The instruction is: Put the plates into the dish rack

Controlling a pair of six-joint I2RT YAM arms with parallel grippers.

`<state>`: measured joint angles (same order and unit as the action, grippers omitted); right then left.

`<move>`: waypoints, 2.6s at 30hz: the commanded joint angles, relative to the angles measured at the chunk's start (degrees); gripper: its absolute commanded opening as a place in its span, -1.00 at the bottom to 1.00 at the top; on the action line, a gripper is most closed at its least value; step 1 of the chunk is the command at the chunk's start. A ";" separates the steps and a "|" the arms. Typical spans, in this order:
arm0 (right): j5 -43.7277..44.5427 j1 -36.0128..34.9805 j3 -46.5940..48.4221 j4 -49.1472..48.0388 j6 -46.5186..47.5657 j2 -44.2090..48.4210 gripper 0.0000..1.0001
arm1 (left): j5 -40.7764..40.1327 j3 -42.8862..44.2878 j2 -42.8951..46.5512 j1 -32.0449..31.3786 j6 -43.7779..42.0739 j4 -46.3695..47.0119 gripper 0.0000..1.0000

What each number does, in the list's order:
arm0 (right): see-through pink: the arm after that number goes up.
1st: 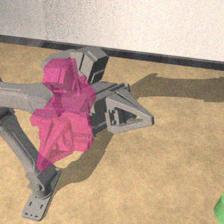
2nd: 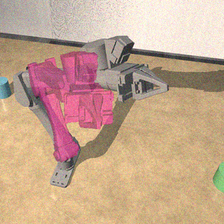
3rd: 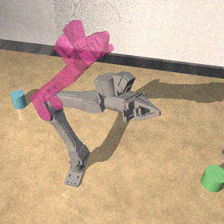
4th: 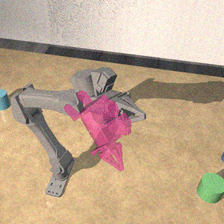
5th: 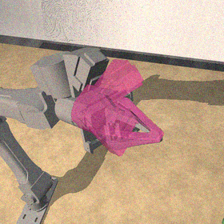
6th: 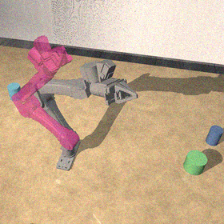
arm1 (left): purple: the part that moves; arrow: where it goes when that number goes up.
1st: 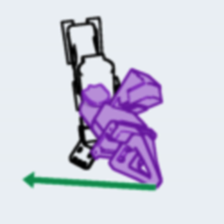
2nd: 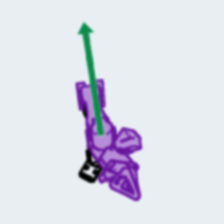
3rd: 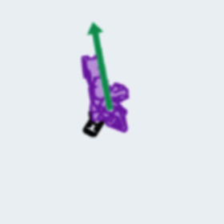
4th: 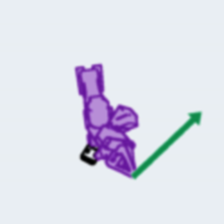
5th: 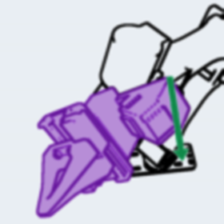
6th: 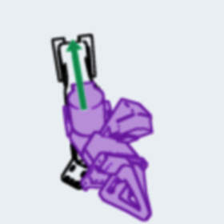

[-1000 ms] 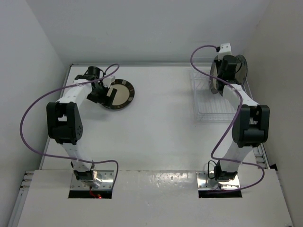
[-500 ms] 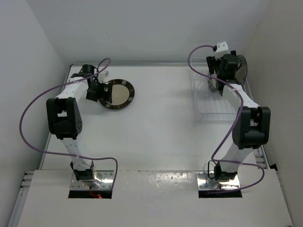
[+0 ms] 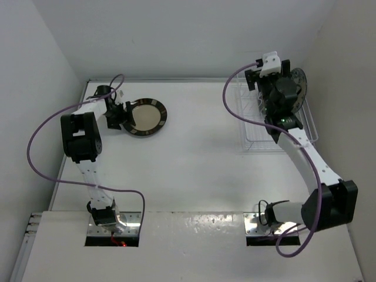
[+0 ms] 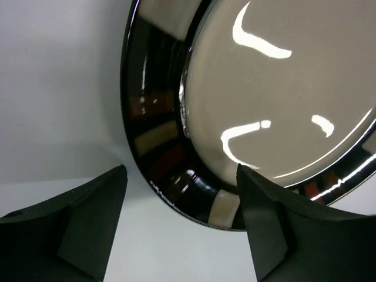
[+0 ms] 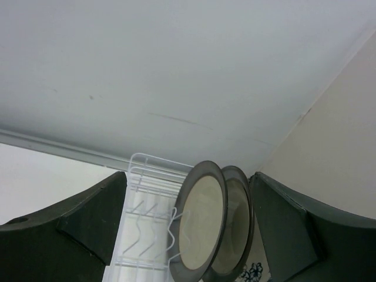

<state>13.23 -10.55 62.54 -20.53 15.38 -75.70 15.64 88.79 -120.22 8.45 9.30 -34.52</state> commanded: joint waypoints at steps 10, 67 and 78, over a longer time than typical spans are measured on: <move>3.90 -6.42 -7.17 -5.40 0.36 9.52 0.73 | 12.75 1.82 -9.33 -0.10 3.44 6.31 -1.00; -53.94 -12.22 7.15 1.47 -38.13 -25.20 -1.00 | 22.70 20.10 16.16 -21.55 -35.33 -18.05 0.98; -23.63 -3.87 15.22 13.23 -35.60 -14.13 -1.00 | -4.83 28.98 15.19 -11.70 -15.01 -10.56 0.98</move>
<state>-20.56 -15.22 70.02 -2.70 -20.29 -96.36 16.80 116.31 -106.50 -5.45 -10.55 -46.61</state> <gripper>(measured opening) 0.069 0.992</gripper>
